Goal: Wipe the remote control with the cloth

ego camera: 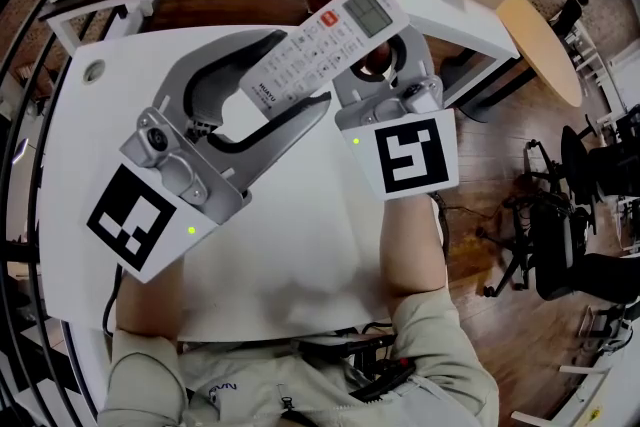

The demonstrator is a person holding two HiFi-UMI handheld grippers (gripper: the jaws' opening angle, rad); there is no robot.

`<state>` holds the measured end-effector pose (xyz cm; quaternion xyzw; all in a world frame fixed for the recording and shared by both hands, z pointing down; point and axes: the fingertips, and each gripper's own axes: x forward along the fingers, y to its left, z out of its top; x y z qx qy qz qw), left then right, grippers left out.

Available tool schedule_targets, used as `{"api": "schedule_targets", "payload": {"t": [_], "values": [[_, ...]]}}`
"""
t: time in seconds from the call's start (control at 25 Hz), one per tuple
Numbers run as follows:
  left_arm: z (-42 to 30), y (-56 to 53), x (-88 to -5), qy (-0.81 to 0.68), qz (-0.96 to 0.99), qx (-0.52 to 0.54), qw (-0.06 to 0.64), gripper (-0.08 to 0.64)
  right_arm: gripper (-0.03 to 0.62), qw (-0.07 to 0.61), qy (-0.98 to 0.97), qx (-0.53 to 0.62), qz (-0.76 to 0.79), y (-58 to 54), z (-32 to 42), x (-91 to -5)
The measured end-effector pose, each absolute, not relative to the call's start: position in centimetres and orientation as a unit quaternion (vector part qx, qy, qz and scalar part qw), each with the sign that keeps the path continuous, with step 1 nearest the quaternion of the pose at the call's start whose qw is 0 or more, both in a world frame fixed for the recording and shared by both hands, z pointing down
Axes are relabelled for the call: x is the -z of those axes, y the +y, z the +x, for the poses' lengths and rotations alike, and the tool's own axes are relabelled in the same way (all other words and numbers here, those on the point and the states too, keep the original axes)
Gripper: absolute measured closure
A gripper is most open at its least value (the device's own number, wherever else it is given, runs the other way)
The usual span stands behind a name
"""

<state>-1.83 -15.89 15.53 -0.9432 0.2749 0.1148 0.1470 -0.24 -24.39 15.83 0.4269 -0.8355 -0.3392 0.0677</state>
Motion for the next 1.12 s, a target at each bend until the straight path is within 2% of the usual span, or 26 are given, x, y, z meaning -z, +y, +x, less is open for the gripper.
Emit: {"api": "schedule_targets", "payload": {"t": [0.44,0.72,0.84,1.12], "values": [[-2.0,-15.6,-15.1,0.282,-0.94,-0.126,0.147,0.316,0.494,0.15,-0.824,0.387,0.387,-22.7,-2.9,-18.9],[-2.0,-15.4,-15.0,0.297,-0.934,-0.133,0.149,0.316,0.494,0.19,-0.797,0.456,0.347,-20.8,-4.7,-21.0],[-2.2,-15.2,-14.7,0.298,-0.93,-0.136,0.17,0.316,0.494,0.21,-0.792,0.48,0.314,-19.8,-5.3,-22.3],[-2.3,-14.9,-14.2,0.303,-0.926,-0.138,0.179,0.316,0.494,0.212,-0.8,0.45,0.334,-20.6,-3.4,-21.6]]}}
